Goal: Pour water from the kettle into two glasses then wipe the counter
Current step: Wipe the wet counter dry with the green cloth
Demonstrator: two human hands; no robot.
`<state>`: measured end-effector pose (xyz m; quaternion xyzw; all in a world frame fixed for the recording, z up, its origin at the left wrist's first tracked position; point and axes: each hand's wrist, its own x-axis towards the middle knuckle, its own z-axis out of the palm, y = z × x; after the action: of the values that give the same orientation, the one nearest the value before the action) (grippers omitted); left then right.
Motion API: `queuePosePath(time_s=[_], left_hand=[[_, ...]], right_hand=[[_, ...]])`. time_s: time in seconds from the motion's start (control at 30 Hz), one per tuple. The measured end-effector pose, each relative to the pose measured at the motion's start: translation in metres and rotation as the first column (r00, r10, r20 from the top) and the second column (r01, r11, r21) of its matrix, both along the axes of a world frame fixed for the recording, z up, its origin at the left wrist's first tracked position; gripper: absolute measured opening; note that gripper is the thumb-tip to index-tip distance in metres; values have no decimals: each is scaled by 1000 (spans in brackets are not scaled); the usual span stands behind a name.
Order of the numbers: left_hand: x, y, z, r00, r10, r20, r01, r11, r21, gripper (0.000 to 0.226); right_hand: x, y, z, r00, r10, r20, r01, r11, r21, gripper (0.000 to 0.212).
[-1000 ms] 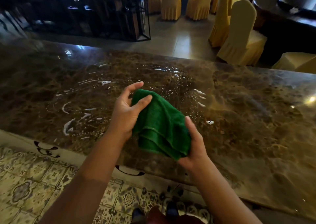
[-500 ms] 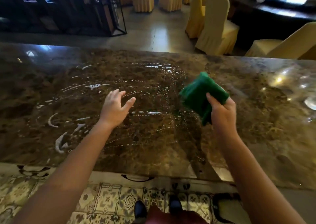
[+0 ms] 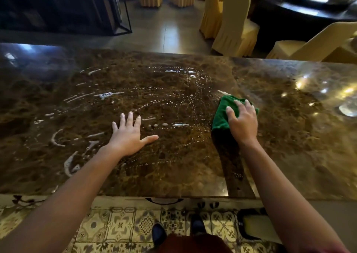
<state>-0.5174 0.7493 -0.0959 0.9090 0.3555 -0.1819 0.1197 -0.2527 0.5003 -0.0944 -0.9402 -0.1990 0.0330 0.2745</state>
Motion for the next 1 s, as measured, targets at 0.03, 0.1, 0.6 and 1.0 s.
queuePosePath(time_s=[0.03,0.1,0.6,1.0], left_hand=[[0,0,0,1000,-17,-22,17,1000,7,124],[-1,-1,-1,998,-37,-46,37,999,16,126],[6,0,-2,999,-10,-50,7,998,-55,127],[4,-3,5,998,24,-62,-27,999,-46,127]], right_hand=[[2,6,-4,999,-13,-30,11,997,-74,64],[4,16,-15,999,-12,-42,1,969,-249,70],[48,206,-14,948,317,-36,-309,885,-348,67],[-78,87,-16,824,561,-72,-551,767,-329,62]])
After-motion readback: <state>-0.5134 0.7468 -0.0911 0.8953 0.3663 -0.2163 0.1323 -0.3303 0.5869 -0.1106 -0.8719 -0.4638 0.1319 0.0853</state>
